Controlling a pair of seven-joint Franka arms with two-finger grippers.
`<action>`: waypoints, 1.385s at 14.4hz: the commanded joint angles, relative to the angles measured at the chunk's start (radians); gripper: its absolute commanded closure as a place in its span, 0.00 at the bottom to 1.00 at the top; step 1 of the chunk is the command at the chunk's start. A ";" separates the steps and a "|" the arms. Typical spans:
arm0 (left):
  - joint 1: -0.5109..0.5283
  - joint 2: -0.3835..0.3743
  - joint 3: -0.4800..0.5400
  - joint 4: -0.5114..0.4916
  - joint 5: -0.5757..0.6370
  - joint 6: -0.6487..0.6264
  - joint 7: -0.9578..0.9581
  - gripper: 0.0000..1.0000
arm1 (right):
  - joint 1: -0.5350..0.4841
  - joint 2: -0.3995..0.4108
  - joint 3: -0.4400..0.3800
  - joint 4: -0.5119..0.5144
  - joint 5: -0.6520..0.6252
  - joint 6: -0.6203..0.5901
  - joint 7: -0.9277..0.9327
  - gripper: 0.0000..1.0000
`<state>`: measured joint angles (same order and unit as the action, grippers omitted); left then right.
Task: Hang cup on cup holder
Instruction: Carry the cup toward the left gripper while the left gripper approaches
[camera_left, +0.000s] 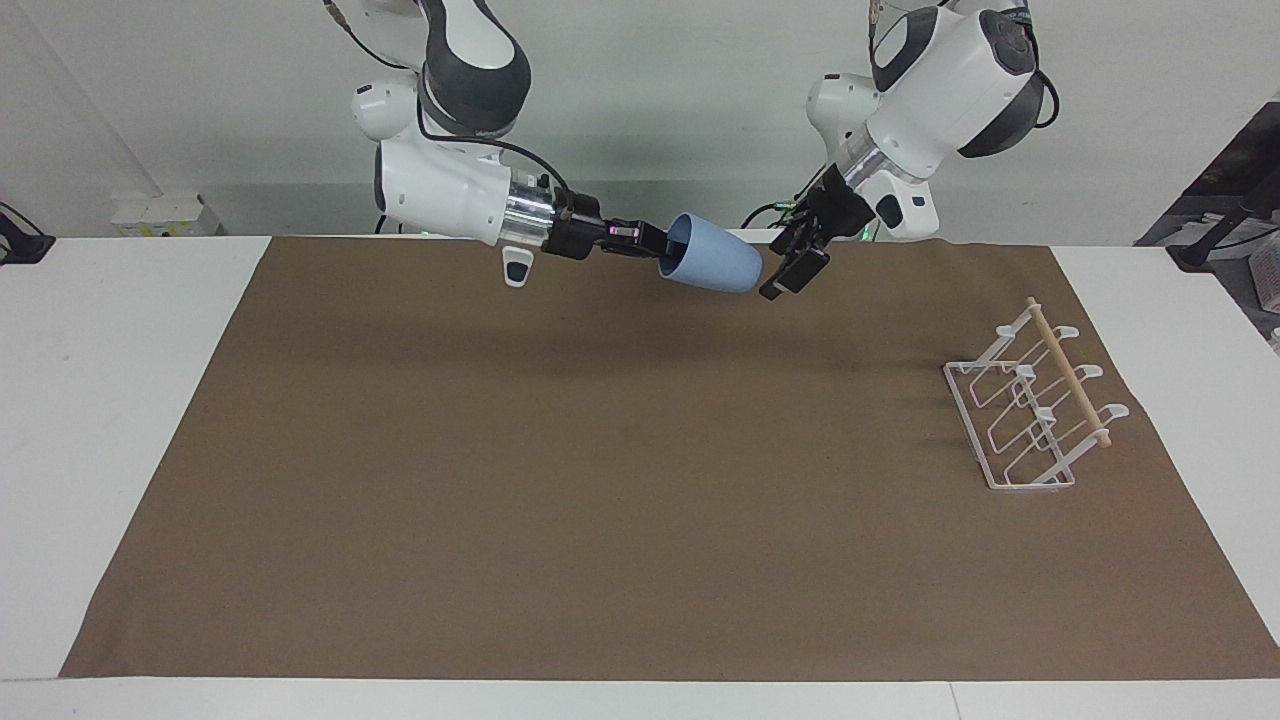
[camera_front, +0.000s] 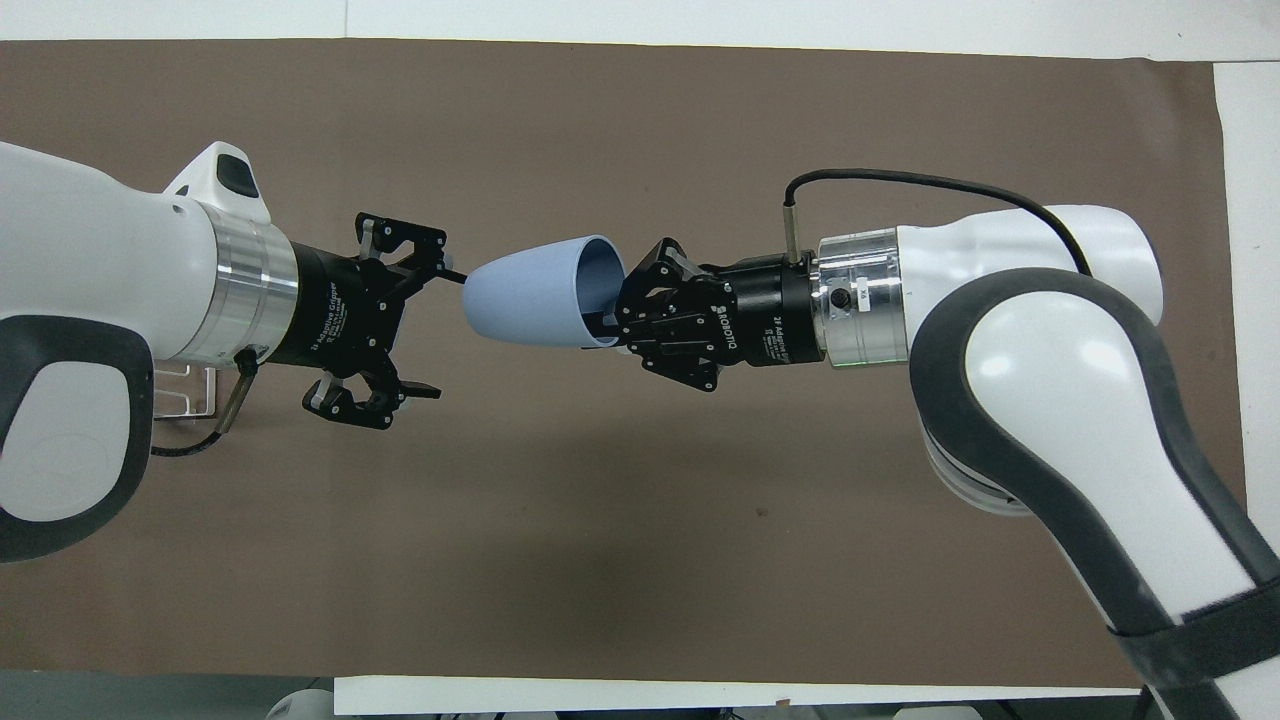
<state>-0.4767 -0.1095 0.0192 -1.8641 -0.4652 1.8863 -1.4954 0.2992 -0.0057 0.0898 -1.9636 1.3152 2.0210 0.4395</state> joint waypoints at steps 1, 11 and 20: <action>-0.005 -0.004 0.010 0.013 -0.017 -0.019 -0.040 0.00 | 0.000 -0.017 -0.001 -0.018 0.025 0.010 0.004 1.00; -0.019 0.037 0.005 0.108 -0.053 -0.021 -0.114 0.00 | 0.000 -0.017 -0.001 -0.018 0.025 0.012 0.004 1.00; -0.034 0.042 0.005 0.105 -0.089 0.080 -0.204 0.00 | 0.000 -0.016 -0.001 -0.018 0.025 0.010 0.004 1.00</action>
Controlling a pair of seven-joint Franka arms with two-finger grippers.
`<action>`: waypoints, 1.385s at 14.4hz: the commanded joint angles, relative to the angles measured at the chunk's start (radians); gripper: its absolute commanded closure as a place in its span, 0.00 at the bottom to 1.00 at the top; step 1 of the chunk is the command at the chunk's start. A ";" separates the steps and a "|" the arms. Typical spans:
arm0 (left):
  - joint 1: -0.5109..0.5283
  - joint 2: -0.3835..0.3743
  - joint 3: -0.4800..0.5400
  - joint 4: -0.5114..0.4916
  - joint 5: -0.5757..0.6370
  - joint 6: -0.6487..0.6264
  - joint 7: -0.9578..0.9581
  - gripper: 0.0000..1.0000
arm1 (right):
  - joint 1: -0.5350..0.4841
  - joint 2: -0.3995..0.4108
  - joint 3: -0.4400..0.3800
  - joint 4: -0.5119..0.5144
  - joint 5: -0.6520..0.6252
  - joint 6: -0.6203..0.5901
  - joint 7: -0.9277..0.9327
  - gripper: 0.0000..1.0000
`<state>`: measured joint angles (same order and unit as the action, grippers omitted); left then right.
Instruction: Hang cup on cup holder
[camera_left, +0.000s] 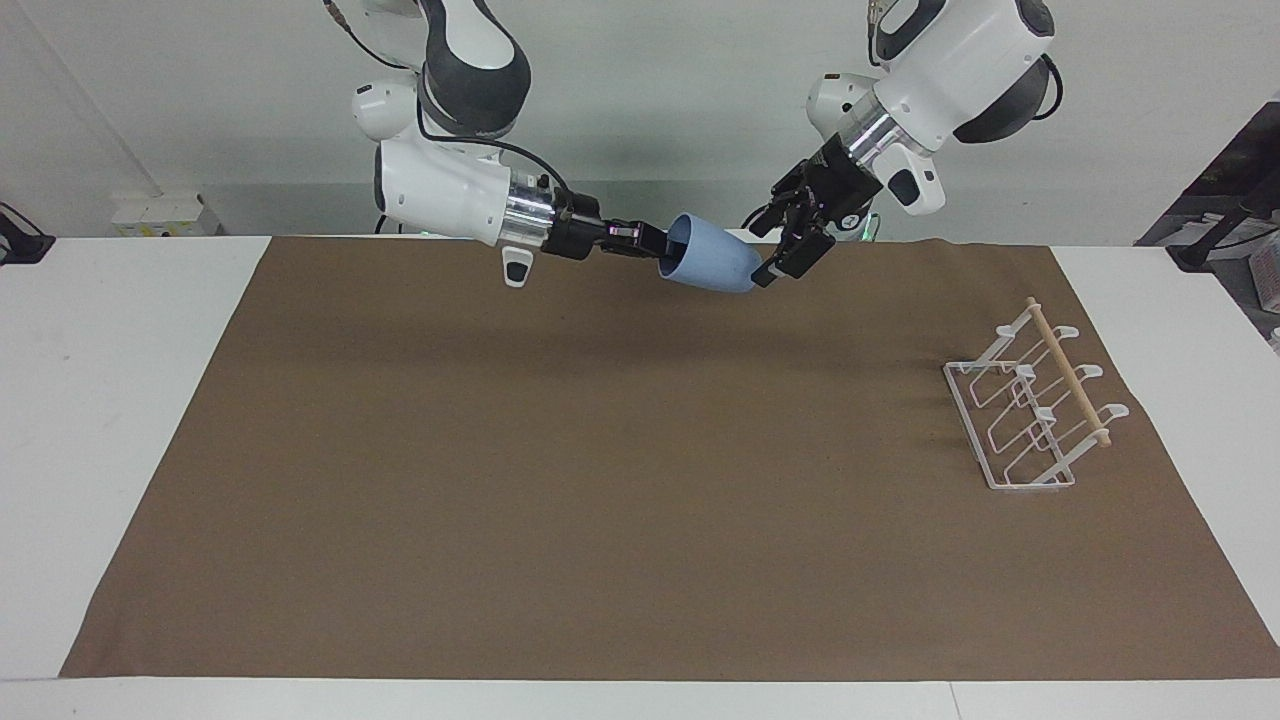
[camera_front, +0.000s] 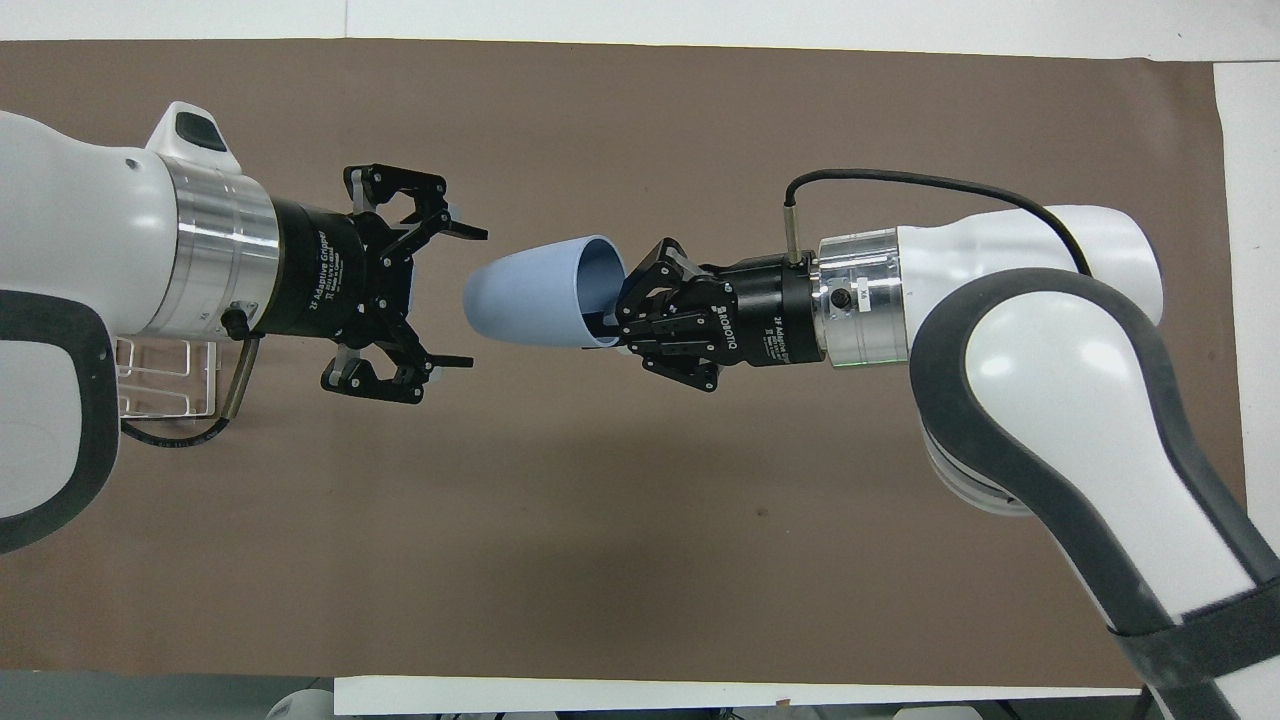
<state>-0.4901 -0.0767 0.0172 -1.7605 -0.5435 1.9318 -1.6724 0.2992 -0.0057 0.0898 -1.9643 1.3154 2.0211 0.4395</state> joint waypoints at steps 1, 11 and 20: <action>-0.024 0.009 0.007 0.001 -0.010 0.045 -0.029 0.00 | 0.000 -0.016 -0.001 -0.018 0.025 0.010 0.004 1.00; -0.071 0.023 0.004 -0.048 -0.007 0.162 -0.188 0.04 | 0.000 -0.016 -0.001 -0.018 0.025 0.010 0.005 1.00; -0.116 0.044 0.000 -0.039 -0.016 0.177 -0.185 0.39 | 0.000 -0.016 0.001 -0.018 0.025 0.010 0.005 1.00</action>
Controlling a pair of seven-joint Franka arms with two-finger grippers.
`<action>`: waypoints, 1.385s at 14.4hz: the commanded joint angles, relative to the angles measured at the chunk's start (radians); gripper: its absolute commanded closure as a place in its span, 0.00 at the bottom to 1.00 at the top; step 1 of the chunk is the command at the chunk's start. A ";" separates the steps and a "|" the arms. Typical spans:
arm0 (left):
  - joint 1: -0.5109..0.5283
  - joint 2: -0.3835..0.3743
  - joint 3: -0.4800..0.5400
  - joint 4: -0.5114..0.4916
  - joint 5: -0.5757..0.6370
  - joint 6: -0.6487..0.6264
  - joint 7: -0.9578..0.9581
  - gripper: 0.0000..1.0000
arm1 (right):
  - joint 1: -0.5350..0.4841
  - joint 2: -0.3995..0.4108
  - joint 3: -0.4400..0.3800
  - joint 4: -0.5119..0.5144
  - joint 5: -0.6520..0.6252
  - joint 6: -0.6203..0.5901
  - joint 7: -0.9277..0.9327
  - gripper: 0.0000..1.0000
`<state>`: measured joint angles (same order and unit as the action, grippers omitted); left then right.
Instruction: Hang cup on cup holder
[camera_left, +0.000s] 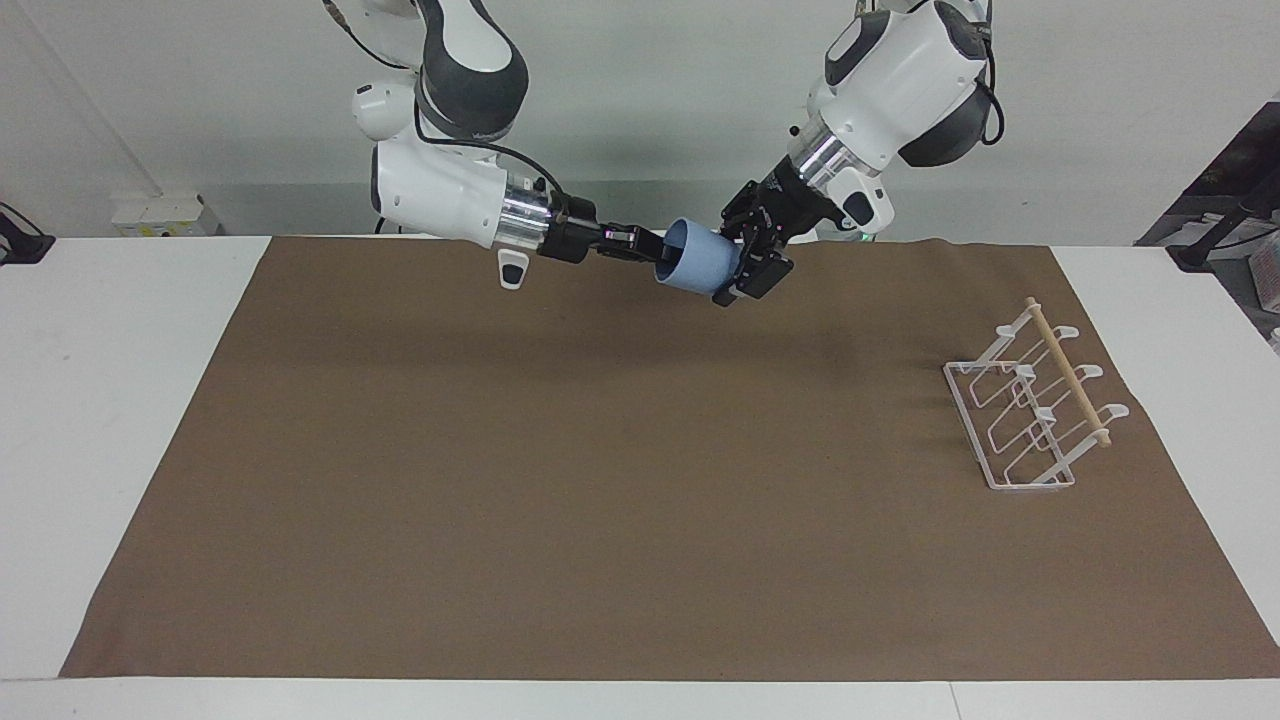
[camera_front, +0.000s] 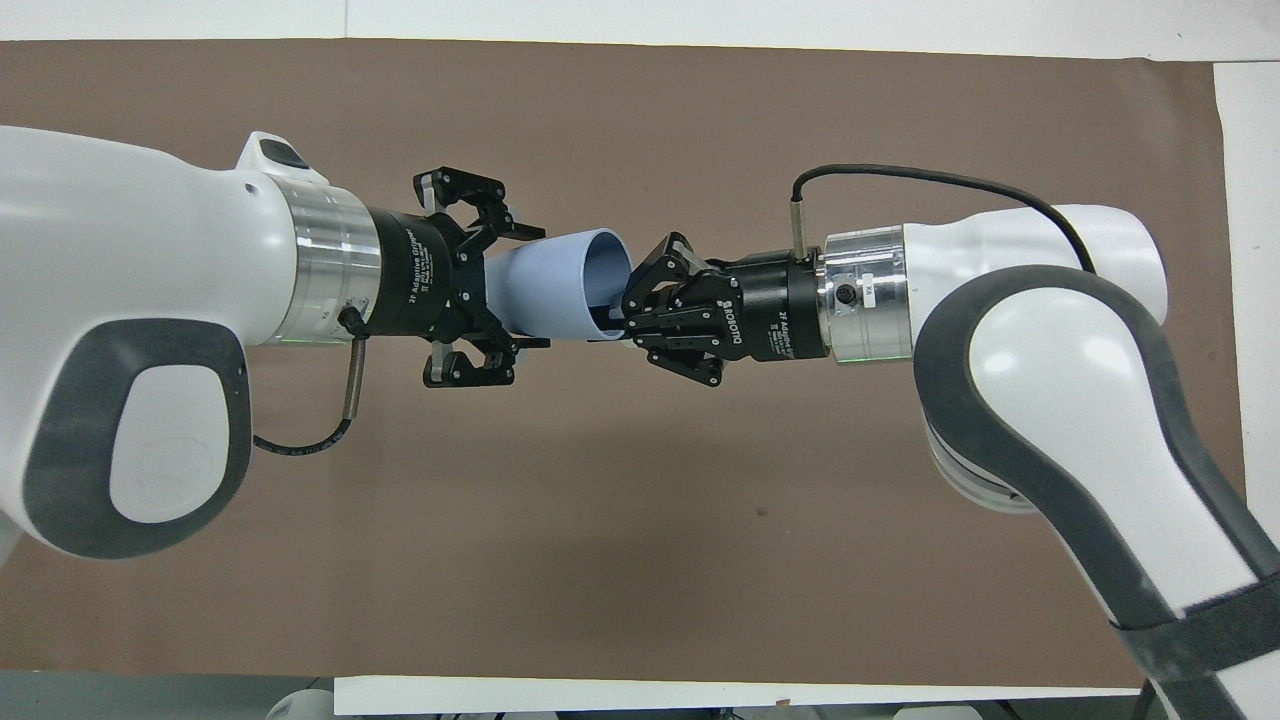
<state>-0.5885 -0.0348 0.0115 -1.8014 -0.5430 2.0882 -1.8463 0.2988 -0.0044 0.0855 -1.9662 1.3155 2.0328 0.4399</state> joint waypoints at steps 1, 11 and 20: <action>-0.017 0.003 0.005 0.001 -0.017 0.016 -0.013 0.41 | 0.000 -0.017 0.003 -0.016 0.025 -0.002 0.005 1.00; -0.013 0.004 0.008 0.010 -0.023 0.004 -0.027 0.50 | -0.006 -0.014 0.003 0.000 0.019 0.000 0.007 0.01; 0.105 -0.008 0.018 0.020 0.340 -0.249 -0.031 0.56 | -0.055 -0.083 -0.009 0.066 -0.712 -0.061 -0.007 0.01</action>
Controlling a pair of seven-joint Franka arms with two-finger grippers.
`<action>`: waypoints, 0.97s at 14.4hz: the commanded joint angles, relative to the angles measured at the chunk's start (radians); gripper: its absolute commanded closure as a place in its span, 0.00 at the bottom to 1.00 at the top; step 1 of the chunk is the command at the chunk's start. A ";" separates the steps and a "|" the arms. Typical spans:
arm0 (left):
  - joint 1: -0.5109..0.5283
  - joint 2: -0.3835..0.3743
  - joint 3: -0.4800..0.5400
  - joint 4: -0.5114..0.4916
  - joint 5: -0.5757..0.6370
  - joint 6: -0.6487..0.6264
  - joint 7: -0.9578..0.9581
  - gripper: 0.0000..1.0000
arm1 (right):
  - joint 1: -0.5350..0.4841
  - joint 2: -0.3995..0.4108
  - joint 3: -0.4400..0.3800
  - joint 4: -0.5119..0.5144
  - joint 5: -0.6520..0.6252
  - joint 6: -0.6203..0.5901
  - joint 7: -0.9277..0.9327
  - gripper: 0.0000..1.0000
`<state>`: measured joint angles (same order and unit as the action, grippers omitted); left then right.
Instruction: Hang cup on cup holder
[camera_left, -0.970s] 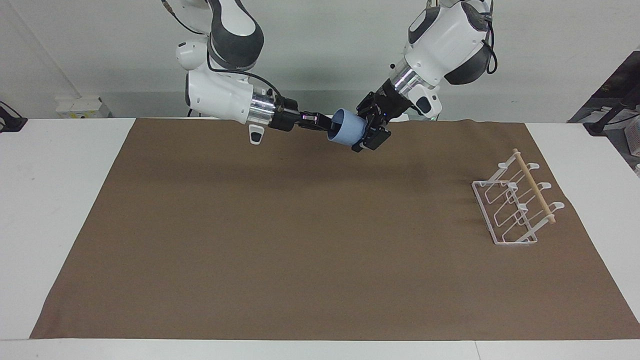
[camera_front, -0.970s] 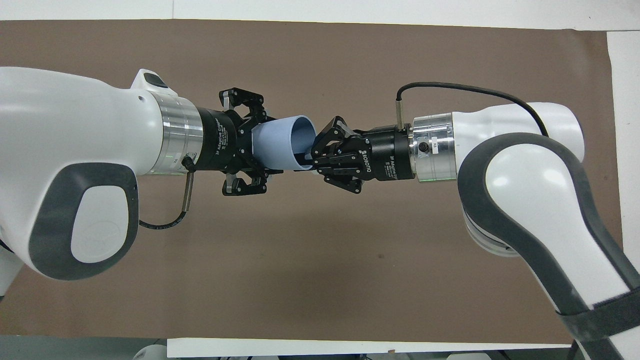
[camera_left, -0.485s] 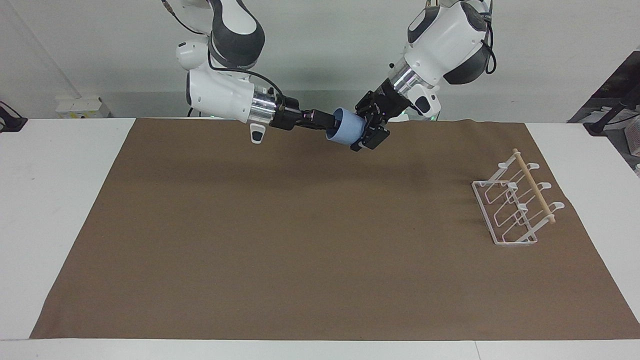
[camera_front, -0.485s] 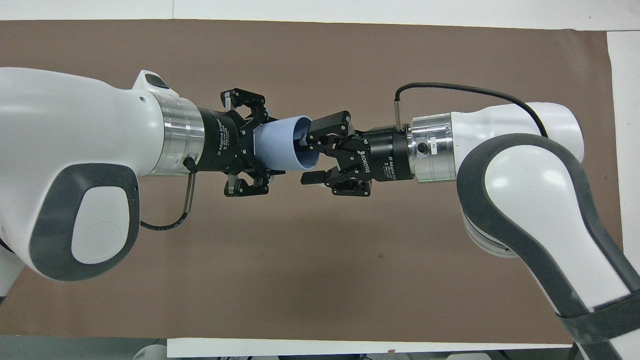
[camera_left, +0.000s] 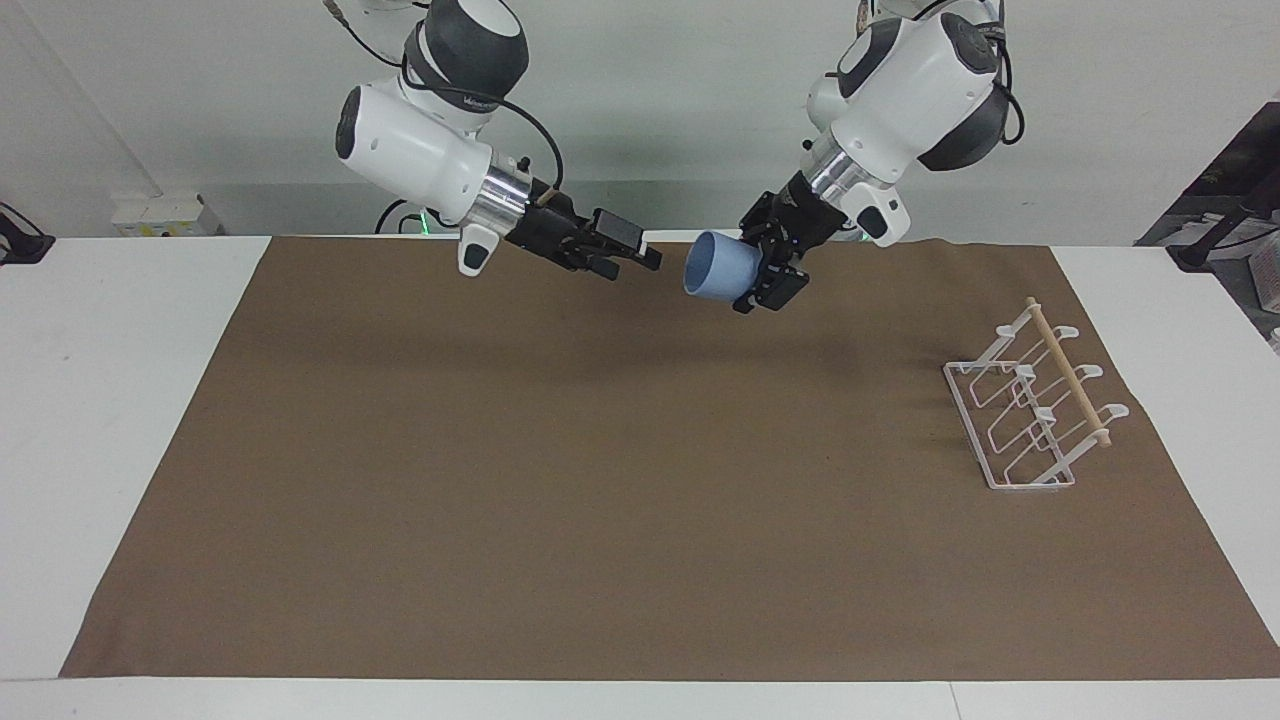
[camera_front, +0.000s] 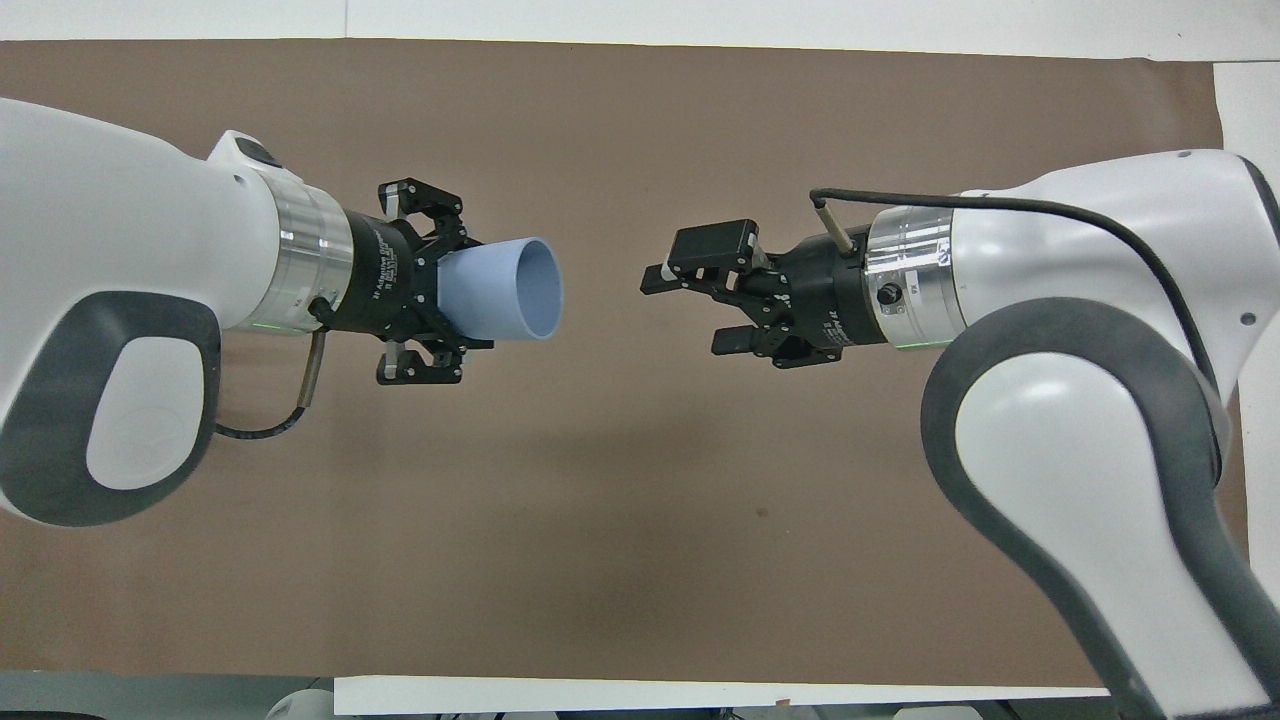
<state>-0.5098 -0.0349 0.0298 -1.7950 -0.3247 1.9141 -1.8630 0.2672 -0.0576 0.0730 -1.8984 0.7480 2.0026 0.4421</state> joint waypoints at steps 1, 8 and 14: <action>0.034 -0.011 0.001 0.013 0.236 -0.114 -0.015 0.56 | -0.048 -0.040 0.004 0.004 -0.223 -0.051 -0.011 0.01; 0.157 -0.016 0.001 -0.012 0.924 -0.181 -0.048 0.56 | -0.215 -0.036 -0.001 0.166 -0.611 -0.325 -0.123 0.01; 0.188 0.139 -0.001 -0.020 1.348 -0.185 -0.192 0.55 | -0.276 -0.030 -0.002 0.292 -0.777 -0.531 -0.187 0.01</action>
<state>-0.3229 0.0391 0.0402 -1.8239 0.9328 1.7460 -1.9910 0.0234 -0.1034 0.0599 -1.6645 0.0072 1.5301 0.2726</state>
